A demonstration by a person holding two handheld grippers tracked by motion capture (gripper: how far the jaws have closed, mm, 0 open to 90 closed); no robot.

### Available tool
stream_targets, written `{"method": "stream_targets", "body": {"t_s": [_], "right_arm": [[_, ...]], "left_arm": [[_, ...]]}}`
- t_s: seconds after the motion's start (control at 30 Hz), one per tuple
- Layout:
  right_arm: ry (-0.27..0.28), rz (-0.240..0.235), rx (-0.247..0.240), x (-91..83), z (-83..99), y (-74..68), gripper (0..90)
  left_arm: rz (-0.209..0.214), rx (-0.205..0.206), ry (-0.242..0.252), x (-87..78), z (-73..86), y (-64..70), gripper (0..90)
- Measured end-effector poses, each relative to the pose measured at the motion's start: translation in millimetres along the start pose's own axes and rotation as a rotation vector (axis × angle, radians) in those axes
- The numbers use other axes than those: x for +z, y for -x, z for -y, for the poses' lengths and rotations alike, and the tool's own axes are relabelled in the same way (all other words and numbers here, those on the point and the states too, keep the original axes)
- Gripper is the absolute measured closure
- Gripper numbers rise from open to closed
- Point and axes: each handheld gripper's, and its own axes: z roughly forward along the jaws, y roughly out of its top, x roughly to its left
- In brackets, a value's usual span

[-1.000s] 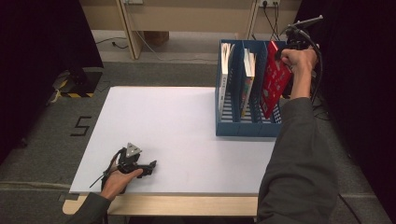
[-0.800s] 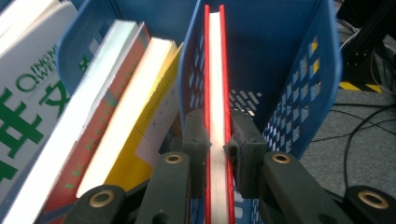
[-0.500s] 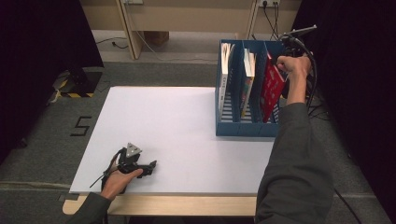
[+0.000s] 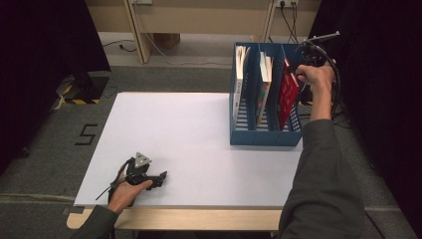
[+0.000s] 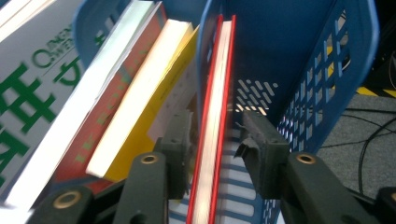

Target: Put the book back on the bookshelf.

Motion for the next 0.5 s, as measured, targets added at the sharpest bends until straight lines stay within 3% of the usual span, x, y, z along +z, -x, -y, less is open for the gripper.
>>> {"method": "stream_targets", "body": {"t_s": [0.33, 0.5], "right_arm": [[0.019, -0.047, -0.05, -30.5, 35.1, 0.1, 57.6], [0.004, -0.052, -0.085, -34.2, 50.1, -2.5, 55.7]], "left_arm": [[-0.005, 0.001, -0.002, 0.1, -0.2, 0.4, 13.3], [-0.006, 0.002, -0.004, 0.1, -0.2, 0.5, 13.2]]}}
